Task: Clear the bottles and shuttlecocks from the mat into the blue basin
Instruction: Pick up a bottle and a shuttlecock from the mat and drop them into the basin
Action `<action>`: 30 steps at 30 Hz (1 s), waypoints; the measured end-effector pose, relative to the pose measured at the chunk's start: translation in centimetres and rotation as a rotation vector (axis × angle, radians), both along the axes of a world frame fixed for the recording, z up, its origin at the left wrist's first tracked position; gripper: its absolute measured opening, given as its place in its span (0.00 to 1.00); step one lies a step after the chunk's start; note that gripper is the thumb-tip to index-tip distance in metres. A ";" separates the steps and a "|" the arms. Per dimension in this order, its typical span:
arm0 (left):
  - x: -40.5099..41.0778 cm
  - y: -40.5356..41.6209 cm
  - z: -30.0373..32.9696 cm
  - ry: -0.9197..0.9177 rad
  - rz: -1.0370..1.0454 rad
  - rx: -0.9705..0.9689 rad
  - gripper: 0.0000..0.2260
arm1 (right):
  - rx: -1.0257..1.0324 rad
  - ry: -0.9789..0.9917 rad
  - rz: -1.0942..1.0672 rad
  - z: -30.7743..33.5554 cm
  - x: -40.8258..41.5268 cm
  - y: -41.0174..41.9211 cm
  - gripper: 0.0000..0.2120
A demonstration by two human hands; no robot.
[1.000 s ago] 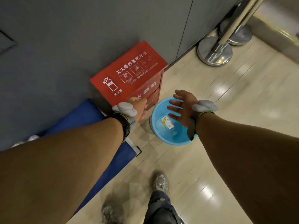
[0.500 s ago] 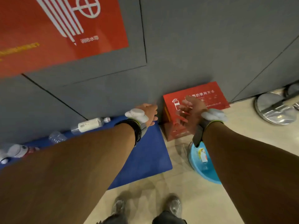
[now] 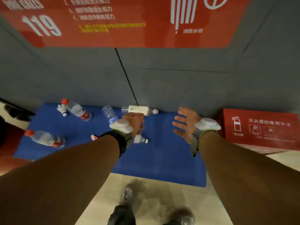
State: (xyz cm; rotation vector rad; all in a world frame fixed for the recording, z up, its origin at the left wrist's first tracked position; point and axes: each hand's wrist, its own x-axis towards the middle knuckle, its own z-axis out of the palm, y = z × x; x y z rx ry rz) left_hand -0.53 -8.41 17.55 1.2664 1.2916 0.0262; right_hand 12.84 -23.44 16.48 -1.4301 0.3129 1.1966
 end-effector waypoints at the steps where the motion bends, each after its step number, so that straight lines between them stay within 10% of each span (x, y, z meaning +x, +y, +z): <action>1: -1.2 1.3 -0.1 0.007 0.029 0.016 0.08 | 0.008 0.007 0.040 -0.1 -0.8 1.5 0.23; 18: -15.8 15.9 -6.8 0.097 0.267 0.040 0.07 | -0.154 -0.117 0.264 -5.9 -10.9 17.2 0.13; 24: -17.6 19.3 -12.4 0.142 0.234 -0.014 0.08 | -0.422 -0.700 0.606 -13.0 -11.2 17.9 0.41; 30: -19.4 21.9 -17.7 0.209 0.207 -0.070 0.07 | -0.575 -0.742 0.887 -18.4 -12.3 19.1 0.52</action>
